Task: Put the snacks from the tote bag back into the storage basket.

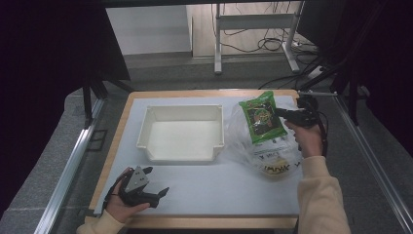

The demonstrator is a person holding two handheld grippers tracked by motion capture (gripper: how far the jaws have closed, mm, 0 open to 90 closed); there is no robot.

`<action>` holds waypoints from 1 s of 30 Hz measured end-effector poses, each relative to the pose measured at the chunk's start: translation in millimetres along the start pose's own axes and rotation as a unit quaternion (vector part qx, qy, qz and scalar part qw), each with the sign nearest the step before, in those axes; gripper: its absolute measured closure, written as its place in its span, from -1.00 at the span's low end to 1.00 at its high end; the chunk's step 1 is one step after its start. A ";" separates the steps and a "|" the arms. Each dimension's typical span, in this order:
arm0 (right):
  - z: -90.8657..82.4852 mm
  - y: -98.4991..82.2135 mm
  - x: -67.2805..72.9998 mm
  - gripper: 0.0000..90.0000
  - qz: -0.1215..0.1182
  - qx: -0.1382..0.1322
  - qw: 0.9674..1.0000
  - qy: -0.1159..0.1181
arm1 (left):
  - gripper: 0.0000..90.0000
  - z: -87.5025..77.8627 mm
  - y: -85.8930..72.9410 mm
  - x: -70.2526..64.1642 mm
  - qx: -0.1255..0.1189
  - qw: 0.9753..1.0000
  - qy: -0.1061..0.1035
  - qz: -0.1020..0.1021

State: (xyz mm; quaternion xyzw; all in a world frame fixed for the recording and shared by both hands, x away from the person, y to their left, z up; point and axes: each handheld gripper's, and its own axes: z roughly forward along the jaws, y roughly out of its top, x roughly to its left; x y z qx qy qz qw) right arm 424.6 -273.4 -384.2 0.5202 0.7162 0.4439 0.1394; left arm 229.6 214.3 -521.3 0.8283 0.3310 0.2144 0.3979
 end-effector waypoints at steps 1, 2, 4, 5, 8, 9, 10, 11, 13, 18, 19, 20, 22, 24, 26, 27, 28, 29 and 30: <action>1.5 0.9 2.7 1.00 0.002 -0.001 1.000 0.003 | -0.77 0.1 0.0 -0.1 0.000 1.000 0.000 0.000; 1.5 0.9 2.7 1.00 0.002 -0.001 1.000 0.003 | -0.77 0.1 0.0 -0.1 0.000 1.000 0.000 0.000; 3.9 2.1 6.2 1.00 0.000 0.000 1.000 0.006 | -0.77 0.1 0.0 -0.1 0.000 1.000 -0.001 0.001; 4.6 2.4 7.0 1.00 0.000 -0.001 1.000 0.006 | -0.77 0.1 0.0 -0.2 0.000 1.000 0.000 0.000; 6.2 3.4 9.8 1.00 -0.001 -0.002 1.000 0.010 | -0.77 0.0 0.1 -0.3 0.000 1.000 0.000 0.000; 6.9 3.9 11.0 1.00 -0.002 -0.002 1.000 0.011 | -0.77 0.0 0.0 -0.4 -0.001 1.000 0.000 0.000; 7.5 4.4 12.3 1.00 -0.002 -0.002 1.000 0.011 | -0.77 0.0 0.0 -0.4 -0.001 1.000 0.000 0.000; 8.2 4.9 13.3 1.00 -0.003 -0.002 1.000 0.012 | -0.77 0.0 0.0 -0.5 -0.001 1.000 0.000 0.000; 9.4 5.8 15.3 1.00 -0.003 -0.002 1.000 0.014 | -0.77 0.0 0.1 -0.4 -0.001 1.000 0.000 0.000; 12.8 8.9 21.0 1.00 -0.005 -0.005 1.000 0.019 | -0.77 0.0 0.0 -0.4 -0.001 1.000 0.000 0.000; 13.5 9.4 22.2 1.00 -0.005 -0.004 1.000 0.020 | -0.77 0.0 0.0 -0.4 -0.001 1.000 0.000 0.000; 14.3 9.9 23.2 1.00 -0.006 -0.005 1.000 0.021 | -0.77 -0.1 0.0 -0.3 -0.001 1.000 -0.001 0.000; 15.6 10.7 25.5 1.00 -0.006 -0.005 1.000 0.023 | -0.77 -0.1 0.1 -0.3 -0.001 1.000 -0.001 0.000; 17.0 11.4 27.3 1.00 -0.006 -0.005 1.000 0.025 | -0.77 -0.1 0.1 -0.3 -0.001 1.000 -0.001 0.000; 18.3 11.9 29.2 1.00 -0.006 -0.006 1.000 0.026 | -0.77 0.0 0.0 -0.4 -0.001 1.000 0.000 0.000; 18.9 12.1 30.1 1.00 -0.006 -0.005 1.000 0.027 | -0.78 0.0 0.0 -0.4 -0.001 1.000 -0.001 0.000; 19.5 12.1 30.8 1.00 -0.006 -0.005 1.000 0.028 | -0.77 0.0 0.1 -0.4 -0.001 1.000 -0.001 0.000; 21.2 12.1 32.1 1.00 -0.007 -0.005 1.000 0.029 | -0.77 0.0 0.0 -0.5 -0.001 1.000 -0.001 0.000; 21.2 12.1 32.1 1.00 -0.007 -0.005 1.000 0.029 | -0.77 0.0 0.1 -0.4 0.000 1.000 -0.001 0.000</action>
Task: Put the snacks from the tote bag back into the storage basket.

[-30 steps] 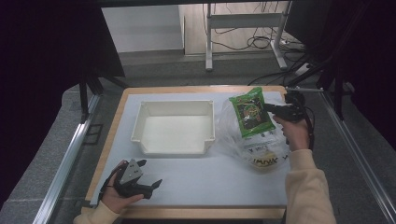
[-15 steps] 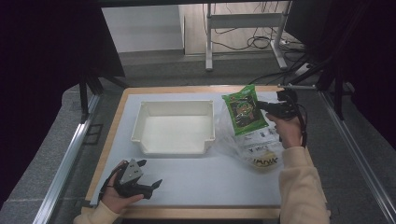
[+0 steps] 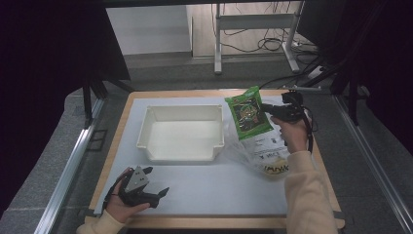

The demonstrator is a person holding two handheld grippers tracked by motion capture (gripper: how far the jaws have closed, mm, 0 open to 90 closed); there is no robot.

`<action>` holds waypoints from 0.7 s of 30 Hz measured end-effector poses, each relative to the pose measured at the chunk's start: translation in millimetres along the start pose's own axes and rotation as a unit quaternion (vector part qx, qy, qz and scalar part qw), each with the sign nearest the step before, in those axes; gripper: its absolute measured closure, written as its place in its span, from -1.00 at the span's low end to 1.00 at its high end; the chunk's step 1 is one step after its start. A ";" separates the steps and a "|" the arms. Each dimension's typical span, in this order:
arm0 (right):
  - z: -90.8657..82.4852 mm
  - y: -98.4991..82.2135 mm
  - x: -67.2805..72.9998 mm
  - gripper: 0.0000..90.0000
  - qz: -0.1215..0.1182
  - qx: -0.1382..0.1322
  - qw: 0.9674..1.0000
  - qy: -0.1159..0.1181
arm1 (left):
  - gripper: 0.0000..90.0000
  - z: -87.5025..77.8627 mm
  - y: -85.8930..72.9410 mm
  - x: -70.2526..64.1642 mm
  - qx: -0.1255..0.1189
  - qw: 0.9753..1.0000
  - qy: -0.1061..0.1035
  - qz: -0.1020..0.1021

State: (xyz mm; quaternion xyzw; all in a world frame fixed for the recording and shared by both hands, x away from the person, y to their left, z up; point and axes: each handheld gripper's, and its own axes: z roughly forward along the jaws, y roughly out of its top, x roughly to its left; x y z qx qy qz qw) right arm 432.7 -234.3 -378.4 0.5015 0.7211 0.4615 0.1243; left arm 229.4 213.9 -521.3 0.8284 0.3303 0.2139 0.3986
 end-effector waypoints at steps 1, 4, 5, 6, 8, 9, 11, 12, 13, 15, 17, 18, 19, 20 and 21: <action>0.9 0.1 0.9 1.00 0.000 0.000 1.000 0.001 | -0.78 0.0 0.0 0.0 0.000 1.000 0.000 0.000; 3.7 1.0 4.2 1.00 0.000 -0.001 1.000 0.005 | -0.77 0.1 0.0 0.0 0.000 1.000 0.000 0.000; 4.3 1.1 4.8 1.00 -0.001 0.000 1.000 0.005 | -0.77 0.1 0.0 0.0 0.000 1.000 0.000 0.000; 4.3 1.1 4.8 1.00 -0.001 0.000 1.000 0.005 | -0.77 0.1 0.0 0.0 0.000 1.000 0.000 0.000; 5.5 1.5 5.9 1.00 -0.002 0.000 1.000 0.007 | -0.77 0.2 0.0 0.1 0.000 1.000 0.000 0.000; 5.9 1.8 6.5 1.00 -0.002 -0.001 1.000 0.007 | -0.77 0.2 0.0 0.2 0.000 1.000 0.000 0.000; 6.8 2.7 8.5 1.00 -0.001 -0.002 1.000 0.008 | -0.77 0.2 0.0 0.2 0.000 1.000 0.000 0.000; 7.2 3.2 9.3 1.00 -0.002 -0.002 1.000 0.009 | -0.77 0.1 0.0 0.2 0.000 1.000 0.000 0.000; 7.5 3.6 10.1 1.00 -0.001 -0.001 1.000 0.010 | -0.77 0.2 0.0 0.1 0.000 1.000 0.000 0.000; 8.5 4.1 11.7 1.00 -0.002 -0.001 1.000 0.011 | -0.77 0.1 0.0 0.2 0.000 1.000 0.000 0.000; 9.5 4.5 13.2 1.00 -0.004 -0.001 1.000 0.012 | -0.77 0.1 0.0 0.2 0.000 1.000 0.000 0.000; 9.5 4.5 13.2 1.00 -0.004 -0.001 1.000 0.012 | -0.77 0.1 -0.1 0.2 0.000 1.000 0.001 -0.001; 10.0 4.7 14.0 1.00 -0.003 -0.001 1.000 0.013 | -0.77 0.1 -0.1 0.3 -0.001 1.000 0.001 -0.001; 10.4 4.9 14.6 1.00 -0.003 0.000 1.000 0.013 | -0.77 0.1 -0.1 0.3 0.000 1.000 0.000 -0.001; 10.9 5.0 15.2 1.00 -0.003 0.000 1.000 0.014 | -0.77 0.1 -0.1 0.4 0.000 1.000 0.000 -0.001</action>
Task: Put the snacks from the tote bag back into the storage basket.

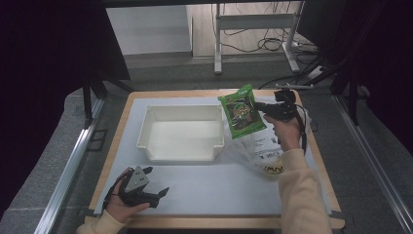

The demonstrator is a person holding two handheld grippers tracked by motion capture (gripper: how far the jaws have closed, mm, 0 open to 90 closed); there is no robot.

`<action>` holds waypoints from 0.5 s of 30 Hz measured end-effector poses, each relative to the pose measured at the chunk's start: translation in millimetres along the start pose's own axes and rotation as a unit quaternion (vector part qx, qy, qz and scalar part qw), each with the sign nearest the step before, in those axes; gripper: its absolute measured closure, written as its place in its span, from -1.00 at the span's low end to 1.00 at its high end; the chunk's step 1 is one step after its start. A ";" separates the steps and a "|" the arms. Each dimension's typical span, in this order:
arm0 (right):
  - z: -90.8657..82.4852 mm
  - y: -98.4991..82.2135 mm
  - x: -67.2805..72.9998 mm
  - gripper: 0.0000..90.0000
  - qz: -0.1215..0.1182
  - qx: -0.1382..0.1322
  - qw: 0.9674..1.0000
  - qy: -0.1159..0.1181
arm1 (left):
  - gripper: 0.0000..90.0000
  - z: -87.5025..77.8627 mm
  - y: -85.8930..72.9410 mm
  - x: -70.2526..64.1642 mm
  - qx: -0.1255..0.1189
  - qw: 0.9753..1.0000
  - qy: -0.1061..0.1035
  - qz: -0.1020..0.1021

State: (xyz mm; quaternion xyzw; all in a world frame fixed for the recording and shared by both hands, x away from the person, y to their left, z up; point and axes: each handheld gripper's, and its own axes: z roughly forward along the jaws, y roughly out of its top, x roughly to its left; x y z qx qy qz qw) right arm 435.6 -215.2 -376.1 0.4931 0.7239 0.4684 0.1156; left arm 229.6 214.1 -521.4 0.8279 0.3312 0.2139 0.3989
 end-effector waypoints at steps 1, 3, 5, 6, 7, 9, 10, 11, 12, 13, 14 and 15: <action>0.6 0.1 0.5 1.00 0.000 -0.001 1.000 0.001 | -0.78 0.0 0.0 0.0 0.000 1.000 0.000 0.000; 1.8 0.2 1.8 1.00 0.001 -0.002 1.000 0.003 | -0.77 -0.1 0.0 -0.1 0.000 1.000 0.000 0.000; 3.0 0.6 3.2 1.00 0.000 -0.002 1.000 0.004 | -0.77 -0.3 0.1 0.1 -0.001 1.000 0.000 0.000; 3.7 0.8 4.2 1.00 0.001 -0.002 1.000 0.005 | -0.77 -0.3 0.0 0.1 -0.001 1.000 0.000 -0.001; 5.2 1.2 5.9 1.00 -0.001 -0.001 1.000 0.006 | -0.77 -0.4 0.0 0.0 -0.001 1.000 0.000 -0.001; 5.9 1.3 7.0 1.00 0.000 -0.001 1.000 0.007 | -0.77 -0.4 0.1 0.0 -0.001 1.000 -0.001 -0.001; 7.0 1.4 7.8 1.00 -0.001 -0.001 1.000 0.007 | -0.77 -0.4 0.1 0.1 -0.001 1.000 0.000 0.000; 7.7 1.4 8.4 1.00 -0.001 -0.001 1.000 0.008 | -0.77 -0.4 0.1 0.1 -0.001 1.000 -0.001 -0.001; 9.6 1.4 9.8 1.00 0.000 0.001 1.000 0.009 | -0.77 -0.6 0.1 0.1 -0.001 1.000 -0.001 0.000; 9.6 1.4 9.8 1.00 0.000 0.001 1.000 0.009 | -0.77 -0.6 0.1 0.1 -0.001 1.000 -0.001 0.000; 11.8 1.1 11.3 1.00 0.000 0.001 1.000 0.010 | -0.77 -0.8 0.1 0.2 -0.002 1.000 0.000 -0.001; 11.8 1.1 11.3 1.00 0.000 0.001 1.000 0.010 | -0.77 -0.9 0.2 0.3 -0.002 1.000 0.000 -0.001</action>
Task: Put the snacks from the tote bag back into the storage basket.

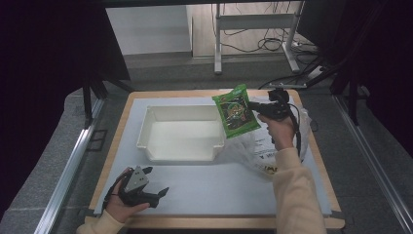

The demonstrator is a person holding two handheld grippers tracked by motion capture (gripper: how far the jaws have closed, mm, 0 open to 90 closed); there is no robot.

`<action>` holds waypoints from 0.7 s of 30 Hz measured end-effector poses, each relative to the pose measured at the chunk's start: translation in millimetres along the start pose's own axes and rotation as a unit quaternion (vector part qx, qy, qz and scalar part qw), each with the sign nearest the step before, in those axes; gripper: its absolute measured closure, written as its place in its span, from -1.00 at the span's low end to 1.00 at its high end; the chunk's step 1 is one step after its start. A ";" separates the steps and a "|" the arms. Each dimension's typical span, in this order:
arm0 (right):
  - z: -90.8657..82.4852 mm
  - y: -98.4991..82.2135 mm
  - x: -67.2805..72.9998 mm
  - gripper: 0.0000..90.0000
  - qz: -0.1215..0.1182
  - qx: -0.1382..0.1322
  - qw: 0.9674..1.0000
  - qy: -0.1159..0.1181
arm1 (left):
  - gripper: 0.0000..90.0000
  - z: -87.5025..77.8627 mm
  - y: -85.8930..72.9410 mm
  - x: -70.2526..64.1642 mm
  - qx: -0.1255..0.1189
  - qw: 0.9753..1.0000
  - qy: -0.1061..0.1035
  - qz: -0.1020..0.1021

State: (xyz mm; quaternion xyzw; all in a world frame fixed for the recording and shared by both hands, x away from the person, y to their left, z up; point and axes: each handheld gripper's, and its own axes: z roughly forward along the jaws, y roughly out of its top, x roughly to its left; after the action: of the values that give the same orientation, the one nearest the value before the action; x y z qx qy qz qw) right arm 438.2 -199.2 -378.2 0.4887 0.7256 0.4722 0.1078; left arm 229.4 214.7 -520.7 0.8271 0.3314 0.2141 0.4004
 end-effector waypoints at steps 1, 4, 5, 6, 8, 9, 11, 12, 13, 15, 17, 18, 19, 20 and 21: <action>1.0 -0.1 0.7 1.00 0.000 0.000 1.000 0.001 | -0.77 0.0 0.0 0.1 0.000 1.000 0.000 0.000; 3.8 0.1 4.2 1.00 0.001 0.000 1.000 0.002 | -0.77 0.0 0.1 0.0 0.000 1.000 0.000 0.000; 3.8 0.1 4.2 1.00 0.001 0.000 1.000 0.002 | -0.78 0.0 0.1 0.0 0.000 1.000 0.000 0.000; 5.2 0.3 6.0 1.00 -0.001 -0.001 1.000 0.003 | -0.77 -0.1 0.1 0.0 0.000 1.000 0.000 0.000; 5.7 0.4 6.7 1.00 -0.001 0.001 1.000 0.004 | -0.77 -0.1 0.1 0.0 0.000 1.000 0.000 0.001; 6.3 0.4 7.4 1.00 -0.001 0.002 1.000 0.004 | -0.77 -0.2 0.1 0.0 0.000 1.000 0.000 0.001; 7.9 0.3 8.4 1.00 -0.001 0.001 1.000 0.005 | -0.77 -0.2 0.1 0.0 -0.001 1.000 0.000 0.001; 9.2 0.4 9.3 1.00 0.000 0.001 1.000 0.006 | -0.77 -0.2 0.1 0.1 0.000 1.000 0.000 0.000; 9.9 0.4 9.6 1.00 -0.001 0.001 1.000 0.007 | -0.78 -0.2 0.1 0.1 0.000 1.000 0.000 0.000; 10.5 0.5 10.1 1.00 -0.001 0.001 1.000 0.007 | -0.77 -0.2 0.1 0.1 0.000 1.000 0.000 0.000; 12.2 0.5 11.1 1.00 -0.001 0.001 1.000 0.008 | -0.77 -0.1 0.1 0.1 0.000 1.000 0.000 0.001; 12.9 0.6 11.7 1.00 -0.001 0.001 1.000 0.009 | -0.78 -0.1 0.1 0.1 0.000 1.000 0.000 0.001; 14.2 0.8 12.9 1.00 -0.001 0.002 1.000 0.010 | -0.77 -0.1 0.1 0.1 0.000 1.000 0.000 0.001; 14.2 0.8 12.9 1.00 -0.001 0.002 1.000 0.010 | -0.77 -0.2 0.1 0.1 0.000 1.000 0.000 0.001; 15.2 0.9 13.9 1.00 -0.001 0.001 1.000 0.010 | -0.77 -0.2 0.1 0.2 -0.001 1.000 0.000 0.001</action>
State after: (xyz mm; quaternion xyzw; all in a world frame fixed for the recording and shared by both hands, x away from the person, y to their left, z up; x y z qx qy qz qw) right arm 441.2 -179.1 -381.3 0.4836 0.7277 0.4761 0.1001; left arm 229.4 214.9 -520.4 0.8271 0.3307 0.2144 0.4008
